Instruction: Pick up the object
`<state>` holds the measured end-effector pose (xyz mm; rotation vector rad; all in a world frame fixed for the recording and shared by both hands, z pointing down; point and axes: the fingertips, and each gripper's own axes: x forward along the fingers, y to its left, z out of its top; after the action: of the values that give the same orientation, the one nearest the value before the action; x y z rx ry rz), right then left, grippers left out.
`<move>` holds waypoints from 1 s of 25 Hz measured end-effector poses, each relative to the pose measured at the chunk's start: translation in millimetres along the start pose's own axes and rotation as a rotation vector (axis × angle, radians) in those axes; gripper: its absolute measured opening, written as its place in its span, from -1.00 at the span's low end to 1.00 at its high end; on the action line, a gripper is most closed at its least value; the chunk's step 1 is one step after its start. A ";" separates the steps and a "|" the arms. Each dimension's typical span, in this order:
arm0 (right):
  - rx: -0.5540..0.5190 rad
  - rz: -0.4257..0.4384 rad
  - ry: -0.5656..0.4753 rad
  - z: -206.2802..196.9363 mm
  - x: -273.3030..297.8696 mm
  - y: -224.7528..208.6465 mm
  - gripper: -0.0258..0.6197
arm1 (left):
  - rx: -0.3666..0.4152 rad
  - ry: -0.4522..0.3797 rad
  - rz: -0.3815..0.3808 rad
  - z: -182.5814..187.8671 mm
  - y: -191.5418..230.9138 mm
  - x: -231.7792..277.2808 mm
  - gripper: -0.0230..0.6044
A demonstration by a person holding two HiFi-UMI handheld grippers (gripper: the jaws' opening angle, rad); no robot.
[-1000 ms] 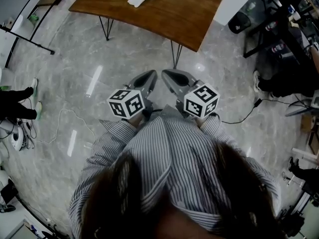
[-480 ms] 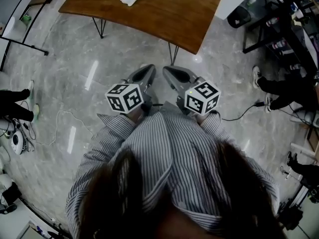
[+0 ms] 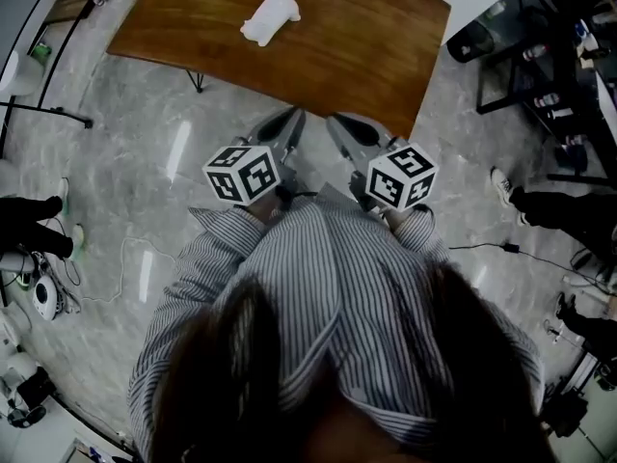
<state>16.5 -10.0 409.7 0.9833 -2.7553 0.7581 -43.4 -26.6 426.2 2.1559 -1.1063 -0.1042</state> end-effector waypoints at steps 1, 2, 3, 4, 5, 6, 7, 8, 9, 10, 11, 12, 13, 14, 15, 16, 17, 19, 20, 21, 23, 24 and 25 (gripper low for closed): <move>0.004 -0.008 -0.005 8.4 12.0 -6.2 -0.92 | -0.002 0.000 0.000 11.5 9.3 5.9 -0.93; 0.008 -0.014 -0.008 15.9 24.7 -12.1 -0.92 | -0.007 0.004 -0.002 22.2 18.9 12.1 -0.93; 0.011 -0.018 -0.008 22.2 37.6 -17.3 -0.92 | -0.013 0.009 -0.007 32.3 28.0 18.3 -0.93; 0.012 -0.018 -0.007 27.6 50.4 -21.7 -0.92 | -0.013 0.014 -0.013 42.1 36.5 23.9 -0.93; 0.011 -0.018 -0.006 32.6 63.1 -25.8 -0.92 | -0.008 0.017 -0.018 51.9 44.8 28.9 -0.93; 0.011 -0.018 -0.007 37.8 75.7 -30.0 -0.92 | 0.002 0.020 -0.018 61.4 53.4 33.5 -0.93; 0.013 -0.018 -0.010 43.2 87.9 -34.3 -0.92 | 0.010 0.024 -0.016 69.9 62.1 38.2 -0.93; 0.018 -0.020 -0.014 48.4 98.9 -38.1 -0.92 | 0.015 0.032 -0.013 76.7 70.3 43.0 -0.93; 0.024 -0.022 -0.017 52.6 108.1 -41.2 -0.92 | 0.017 0.043 -0.011 81.3 77.4 47.5 -0.93; 0.029 -0.026 -0.019 55.4 115.7 -44.0 -0.92 | 0.018 0.056 -0.011 84.1 83.4 51.9 -0.93; 0.033 -0.031 -0.018 57.0 122.0 -46.8 -0.92 | 0.020 0.070 -0.012 85.6 88.4 56.1 -0.93; 0.040 -0.036 -0.015 57.4 127.5 -50.0 -0.92 | 0.023 0.084 -0.013 86.3 92.6 60.1 -0.93; 0.050 -0.040 -0.010 56.7 132.1 -53.2 -0.92 | 0.027 0.097 -0.014 86.5 96.4 63.8 -0.93; 0.063 -0.042 -0.004 55.4 135.8 -56.1 -0.92 | 0.031 0.107 -0.014 86.7 99.5 67.0 -0.93; 0.074 -0.044 0.004 53.8 138.3 -58.9 -0.92 | 0.033 0.112 -0.015 87.1 101.9 69.8 -0.93; 0.082 -0.045 0.010 52.7 139.6 -61.7 -0.92 | 0.033 0.114 -0.015 87.7 103.7 72.6 -0.93; 0.087 -0.045 0.014 52.4 140.1 -65.1 -0.92 | 0.033 0.114 -0.017 88.0 104.6 76.0 -0.93; 0.091 -0.044 0.015 53.4 138.9 -74.0 -0.92 | 0.032 0.117 -0.022 86.8 104.4 85.0 -0.93; 0.094 -0.043 0.016 54.4 137.8 -78.9 -0.92 | 0.031 0.116 -0.025 86.4 103.5 89.7 -0.93; 0.097 -0.040 0.018 55.5 137.3 -83.2 -0.92 | 0.028 0.112 -0.029 87.4 102.6 93.7 -0.93; 0.102 -0.034 0.024 58.8 138.9 -89.0 -0.92 | 0.023 0.093 -0.034 93.2 102.6 98.4 -0.93; 0.102 -0.029 0.027 60.9 140.8 -90.3 -0.92 | 0.024 0.083 -0.031 96.7 104.1 99.7 -0.93; 0.100 -0.023 0.031 63.3 143.0 -90.5 -0.92 | 0.027 0.075 -0.023 100.0 106.6 100.6 -0.93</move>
<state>-35.7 -181.5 431.4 1.0100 -2.6990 0.9069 -89.3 -197.3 440.4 2.1792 -1.0458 -0.0185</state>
